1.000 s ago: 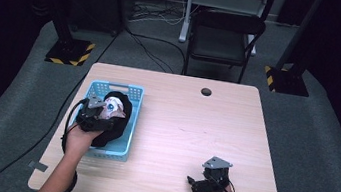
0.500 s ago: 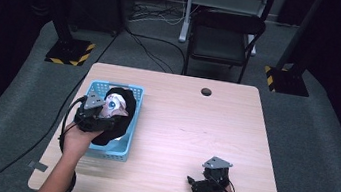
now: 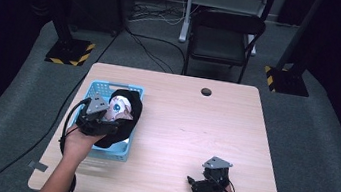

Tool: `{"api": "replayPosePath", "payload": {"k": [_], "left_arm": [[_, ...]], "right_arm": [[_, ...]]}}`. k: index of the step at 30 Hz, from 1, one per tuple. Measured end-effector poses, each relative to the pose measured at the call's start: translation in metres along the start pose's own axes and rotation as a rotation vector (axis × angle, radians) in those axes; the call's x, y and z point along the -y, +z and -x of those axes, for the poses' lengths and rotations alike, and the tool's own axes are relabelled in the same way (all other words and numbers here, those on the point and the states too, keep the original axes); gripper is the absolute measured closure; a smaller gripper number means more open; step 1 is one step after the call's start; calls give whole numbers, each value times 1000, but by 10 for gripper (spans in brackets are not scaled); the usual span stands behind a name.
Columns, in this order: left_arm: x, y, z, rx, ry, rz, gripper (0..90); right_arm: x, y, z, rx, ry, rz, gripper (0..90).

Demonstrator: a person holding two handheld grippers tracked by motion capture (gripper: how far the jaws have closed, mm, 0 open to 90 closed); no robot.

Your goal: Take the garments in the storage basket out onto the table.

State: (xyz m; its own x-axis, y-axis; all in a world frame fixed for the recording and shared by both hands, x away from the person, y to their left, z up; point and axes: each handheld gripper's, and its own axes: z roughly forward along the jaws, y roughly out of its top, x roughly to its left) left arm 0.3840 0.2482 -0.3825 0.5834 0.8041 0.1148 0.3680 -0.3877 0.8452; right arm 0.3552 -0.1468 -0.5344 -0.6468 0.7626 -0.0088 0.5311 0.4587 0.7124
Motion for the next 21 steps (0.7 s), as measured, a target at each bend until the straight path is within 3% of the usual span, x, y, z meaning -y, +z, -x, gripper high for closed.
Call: {"api": "replayPosePath", "payload": {"k": [9, 21], "left_arm": [[-7, -4, 14, 32, 38, -2, 380], [-9, 7, 39, 89, 106, -37, 381]], "right_arm": [[0, 0, 0, 0, 0, 0, 0], [0, 0, 0, 0, 0, 0, 0]]}}
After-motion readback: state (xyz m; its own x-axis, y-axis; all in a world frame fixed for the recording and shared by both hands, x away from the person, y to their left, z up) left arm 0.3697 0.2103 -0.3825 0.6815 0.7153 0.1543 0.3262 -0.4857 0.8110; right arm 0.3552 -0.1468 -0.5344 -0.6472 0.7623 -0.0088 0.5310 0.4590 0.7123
